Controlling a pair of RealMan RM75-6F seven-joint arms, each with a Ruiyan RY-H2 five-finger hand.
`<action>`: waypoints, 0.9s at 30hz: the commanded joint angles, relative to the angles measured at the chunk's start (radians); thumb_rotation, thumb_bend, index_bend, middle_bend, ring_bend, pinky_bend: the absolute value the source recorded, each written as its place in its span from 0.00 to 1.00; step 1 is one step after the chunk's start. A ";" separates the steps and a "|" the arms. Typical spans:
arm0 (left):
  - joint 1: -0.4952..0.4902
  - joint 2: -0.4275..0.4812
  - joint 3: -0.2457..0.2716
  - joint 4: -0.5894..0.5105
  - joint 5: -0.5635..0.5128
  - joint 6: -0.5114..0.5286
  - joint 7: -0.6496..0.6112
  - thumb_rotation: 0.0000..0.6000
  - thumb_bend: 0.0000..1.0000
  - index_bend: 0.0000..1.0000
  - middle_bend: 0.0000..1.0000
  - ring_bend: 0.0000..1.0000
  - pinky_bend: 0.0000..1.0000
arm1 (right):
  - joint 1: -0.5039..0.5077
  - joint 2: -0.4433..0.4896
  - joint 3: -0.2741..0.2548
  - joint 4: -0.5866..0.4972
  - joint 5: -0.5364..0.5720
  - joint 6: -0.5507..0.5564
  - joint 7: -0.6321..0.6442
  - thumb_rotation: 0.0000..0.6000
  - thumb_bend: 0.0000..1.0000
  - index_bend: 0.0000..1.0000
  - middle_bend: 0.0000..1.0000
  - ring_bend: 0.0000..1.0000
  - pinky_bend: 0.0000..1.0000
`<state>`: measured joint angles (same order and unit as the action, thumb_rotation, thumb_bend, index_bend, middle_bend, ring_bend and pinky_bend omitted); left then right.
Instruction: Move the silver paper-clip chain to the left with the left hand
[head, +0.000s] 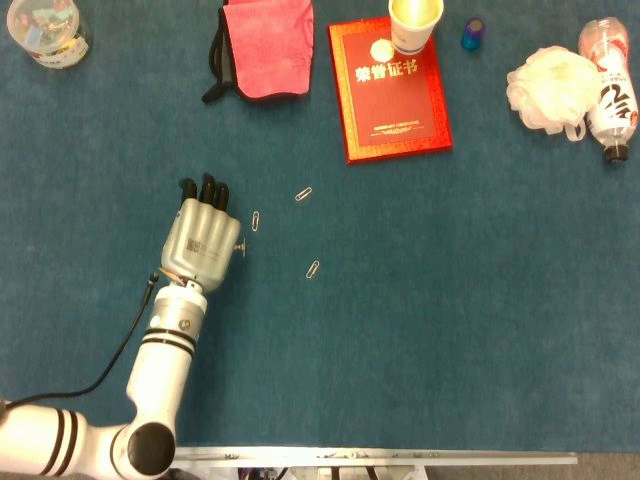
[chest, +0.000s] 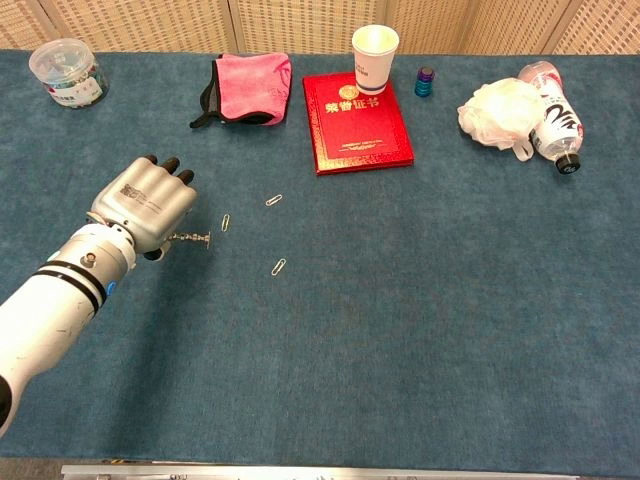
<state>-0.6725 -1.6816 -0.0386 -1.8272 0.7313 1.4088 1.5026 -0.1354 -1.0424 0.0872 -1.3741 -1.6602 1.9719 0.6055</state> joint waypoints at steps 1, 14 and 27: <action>-0.021 -0.012 -0.021 0.028 -0.030 -0.012 -0.001 1.00 0.33 0.60 0.17 0.11 0.19 | -0.002 0.001 0.001 0.000 0.001 0.003 0.002 1.00 0.97 0.49 0.43 0.37 0.44; -0.087 -0.058 -0.057 0.120 -0.119 -0.039 -0.013 1.00 0.33 0.60 0.17 0.11 0.19 | -0.008 0.001 0.005 0.001 0.003 0.010 0.006 1.00 0.97 0.49 0.43 0.37 0.44; -0.121 -0.075 -0.053 0.156 -0.152 -0.050 -0.049 1.00 0.33 0.60 0.17 0.11 0.19 | -0.011 0.002 0.007 0.001 0.004 0.011 0.011 1.00 0.97 0.49 0.43 0.37 0.44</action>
<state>-0.7918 -1.7566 -0.0923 -1.6703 0.5794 1.3578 1.4564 -0.1464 -1.0399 0.0944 -1.3733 -1.6558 1.9834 0.6166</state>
